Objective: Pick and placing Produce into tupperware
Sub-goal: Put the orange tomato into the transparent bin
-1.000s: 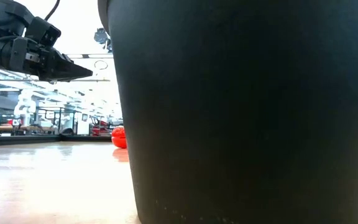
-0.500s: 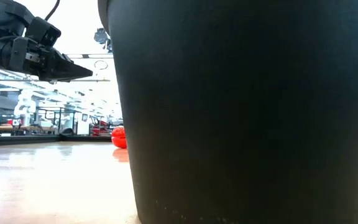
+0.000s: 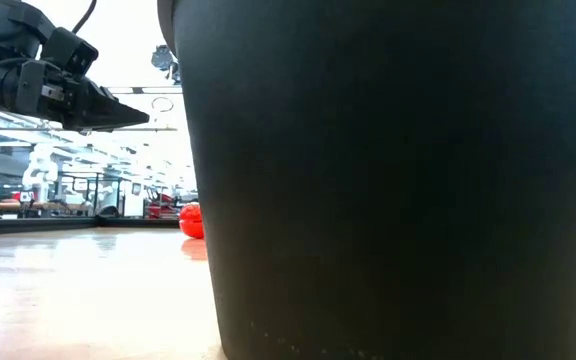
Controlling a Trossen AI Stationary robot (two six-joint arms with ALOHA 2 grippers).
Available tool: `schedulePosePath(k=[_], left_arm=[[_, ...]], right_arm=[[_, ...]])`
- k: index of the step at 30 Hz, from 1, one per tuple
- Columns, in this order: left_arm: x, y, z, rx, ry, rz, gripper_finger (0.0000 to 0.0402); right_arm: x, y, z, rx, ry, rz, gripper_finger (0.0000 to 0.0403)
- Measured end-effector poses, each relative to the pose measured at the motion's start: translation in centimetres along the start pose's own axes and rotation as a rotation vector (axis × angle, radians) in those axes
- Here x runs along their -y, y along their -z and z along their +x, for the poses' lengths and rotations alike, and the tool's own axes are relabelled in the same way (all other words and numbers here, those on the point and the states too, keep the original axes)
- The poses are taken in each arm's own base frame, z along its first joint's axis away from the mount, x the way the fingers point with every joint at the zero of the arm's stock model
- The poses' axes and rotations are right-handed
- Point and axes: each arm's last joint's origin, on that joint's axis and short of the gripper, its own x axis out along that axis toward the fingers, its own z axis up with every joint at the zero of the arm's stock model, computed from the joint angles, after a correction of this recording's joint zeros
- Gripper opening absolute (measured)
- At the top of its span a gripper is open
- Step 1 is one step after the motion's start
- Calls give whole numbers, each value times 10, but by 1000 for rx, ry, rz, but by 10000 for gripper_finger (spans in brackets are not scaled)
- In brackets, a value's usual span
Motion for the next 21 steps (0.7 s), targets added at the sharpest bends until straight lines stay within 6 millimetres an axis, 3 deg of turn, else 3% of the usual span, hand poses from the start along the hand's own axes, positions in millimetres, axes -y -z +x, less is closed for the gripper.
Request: schedulePosePath(k=[9, 15, 21], left_arm=[[-1, 1, 0, -9, -23, 0, 21], [0, 2, 0, -22, -24, 0, 21], [-1, 2, 0, -22, -29, 0, 21]], right_arm=[[-9, 22, -29, 180, -187, 62, 0], [-14, 48, -35, 258, -256, 77, 0], [-17, 79, -28, 228, -302, 80, 0]])
